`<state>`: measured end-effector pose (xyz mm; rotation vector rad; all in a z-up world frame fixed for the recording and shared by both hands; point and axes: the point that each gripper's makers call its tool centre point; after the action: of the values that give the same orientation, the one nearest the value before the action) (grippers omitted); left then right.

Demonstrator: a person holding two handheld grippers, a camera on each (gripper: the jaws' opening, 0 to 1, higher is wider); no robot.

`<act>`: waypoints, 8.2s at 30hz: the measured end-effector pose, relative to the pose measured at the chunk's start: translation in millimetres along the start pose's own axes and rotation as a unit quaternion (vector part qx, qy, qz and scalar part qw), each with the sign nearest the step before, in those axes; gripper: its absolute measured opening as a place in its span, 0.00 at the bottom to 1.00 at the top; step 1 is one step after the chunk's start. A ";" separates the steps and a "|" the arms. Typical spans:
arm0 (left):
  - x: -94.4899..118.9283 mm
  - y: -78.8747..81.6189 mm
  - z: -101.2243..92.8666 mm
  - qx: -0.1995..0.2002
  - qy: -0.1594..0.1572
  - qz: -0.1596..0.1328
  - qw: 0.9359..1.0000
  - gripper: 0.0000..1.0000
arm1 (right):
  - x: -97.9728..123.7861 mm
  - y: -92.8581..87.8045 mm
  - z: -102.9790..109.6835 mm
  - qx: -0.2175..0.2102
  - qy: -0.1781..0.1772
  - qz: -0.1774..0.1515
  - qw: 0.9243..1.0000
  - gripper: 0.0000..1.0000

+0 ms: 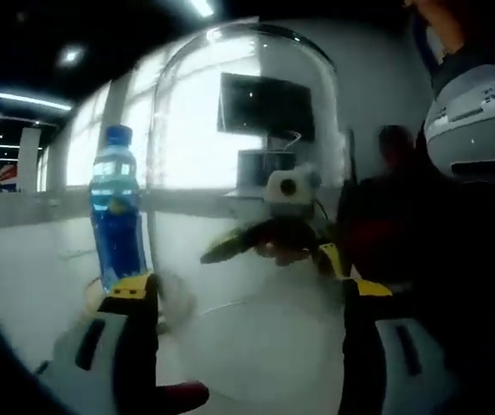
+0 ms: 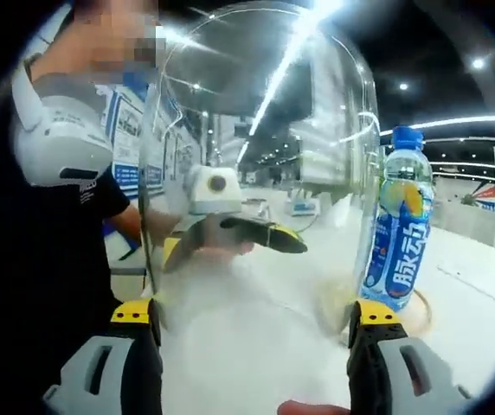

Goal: Open the cover put in the Mizone put the cover back on

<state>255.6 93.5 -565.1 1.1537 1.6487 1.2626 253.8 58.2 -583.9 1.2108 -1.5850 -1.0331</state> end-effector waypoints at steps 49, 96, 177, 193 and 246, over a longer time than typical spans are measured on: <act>-0.8 1.1 -3.4 0.001 -0.024 -0.022 0.999 0.77 | -7.1 15.7 -0.8 -0.044 -0.016 -0.105 0.993 0.89; -3.9 69.7 -38.9 0.015 -0.014 -0.001 1.000 0.77 | 6.3 88.5 -8.8 -0.036 -0.013 -0.090 0.995 0.90; -58.4 145.9 102.3 -0.064 -0.026 -0.026 0.997 0.83 | -22.0 77.7 -171.0 0.022 -0.034 -0.103 0.994 0.90; -56.2 112.0 125.1 -0.049 -0.007 0.016 0.999 0.83 | -35.4 40.7 -175.0 0.017 -0.023 -0.051 0.998 0.89; -62.6 54.2 152.4 0.002 0.006 0.067 0.998 0.82 | -40.4 -15.7 -169.2 0.008 -0.009 -0.005 1.000 0.90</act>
<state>427.8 85.4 -545.9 1.2792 1.6065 1.3527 425.5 76.8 -557.2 1.2237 -1.6054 -1.0416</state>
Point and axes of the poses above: the point that each gripper's makers call its tool centre point, and the gripper's own axes: x roughly backward along the fingers, z roughly to its left, y roughly out of its top, and after that the axes turned 14 degrees about x, right-handed
